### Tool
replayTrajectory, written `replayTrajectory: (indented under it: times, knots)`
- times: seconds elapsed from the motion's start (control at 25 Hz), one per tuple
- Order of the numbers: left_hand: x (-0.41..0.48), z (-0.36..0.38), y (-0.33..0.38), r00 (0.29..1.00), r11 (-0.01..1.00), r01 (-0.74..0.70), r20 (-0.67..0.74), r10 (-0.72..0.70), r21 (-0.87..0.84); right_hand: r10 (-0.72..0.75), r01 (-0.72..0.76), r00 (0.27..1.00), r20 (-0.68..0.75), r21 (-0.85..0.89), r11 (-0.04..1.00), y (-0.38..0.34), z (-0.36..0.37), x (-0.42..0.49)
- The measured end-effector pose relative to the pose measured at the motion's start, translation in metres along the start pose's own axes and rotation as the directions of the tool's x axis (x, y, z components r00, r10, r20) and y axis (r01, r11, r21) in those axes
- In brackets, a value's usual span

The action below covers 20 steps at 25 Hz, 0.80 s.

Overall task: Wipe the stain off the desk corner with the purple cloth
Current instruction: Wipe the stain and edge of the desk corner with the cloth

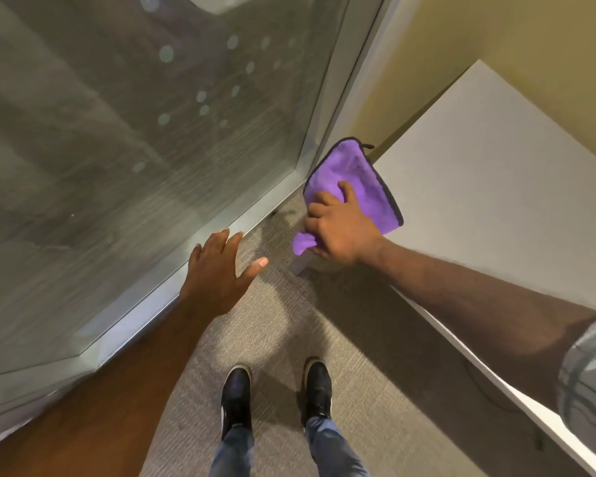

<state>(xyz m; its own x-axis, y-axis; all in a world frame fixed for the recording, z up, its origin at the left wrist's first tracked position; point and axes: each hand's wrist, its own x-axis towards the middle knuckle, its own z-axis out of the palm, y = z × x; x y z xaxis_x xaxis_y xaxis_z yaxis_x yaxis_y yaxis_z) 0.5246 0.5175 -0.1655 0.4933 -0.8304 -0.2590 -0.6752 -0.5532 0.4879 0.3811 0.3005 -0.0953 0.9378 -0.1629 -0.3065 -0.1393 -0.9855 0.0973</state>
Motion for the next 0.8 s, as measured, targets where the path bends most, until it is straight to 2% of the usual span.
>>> replayTrajectory:
  times: [0.12, 0.24, 0.36, 0.44, 0.52, 0.64, 0.8]
  knots:
    - [-0.004, -0.001, 0.001, 1.000, 1.000, -0.004, -0.015, 0.004, -0.006, -0.105, 0.120, 0.991, 0.087, -0.195, 0.973, -0.010, 0.002, -0.004]
    - [-0.005, -0.003, 0.007, 0.999, 1.000, -0.013, -0.039, 0.013, -0.005, -0.197, 0.253, 0.962, 0.190, -0.342, 0.905, -0.009, 0.012, -0.030]
    - [-0.007, -0.005, 0.011, 0.998, 1.000, -0.022, -0.054, 0.021, -0.013, -0.235, 0.314, 0.943, 0.233, -0.397, 0.862, -0.003, 0.026, -0.067]
    - [-0.011, -0.004, 0.014, 0.999, 0.999, -0.012, -0.052, 0.011, -0.034, -0.301, 0.338, 0.940, 0.160, -0.338, 0.878, 0.004, 0.035, -0.091]
    - [-0.015, -0.003, 0.017, 0.999, 0.998, -0.003, -0.046, 0.000, -0.058, -0.338, 0.330, 0.941, 0.012, -0.247, 0.911, 0.014, 0.043, -0.110]
    - [-0.020, -0.001, 0.022, 1.000, 0.998, -0.007, -0.026, 0.006, -0.063, -0.268, 0.251, 0.957, -0.113, -0.140, 0.958, 0.018, 0.049, -0.117]
    - [-0.021, 0.002, 0.023, 1.000, 1.000, -0.023, -0.004, 0.023, -0.010, -0.195, 0.170, 0.964, -0.180, -0.145, 0.975, 0.007, 0.046, -0.086]
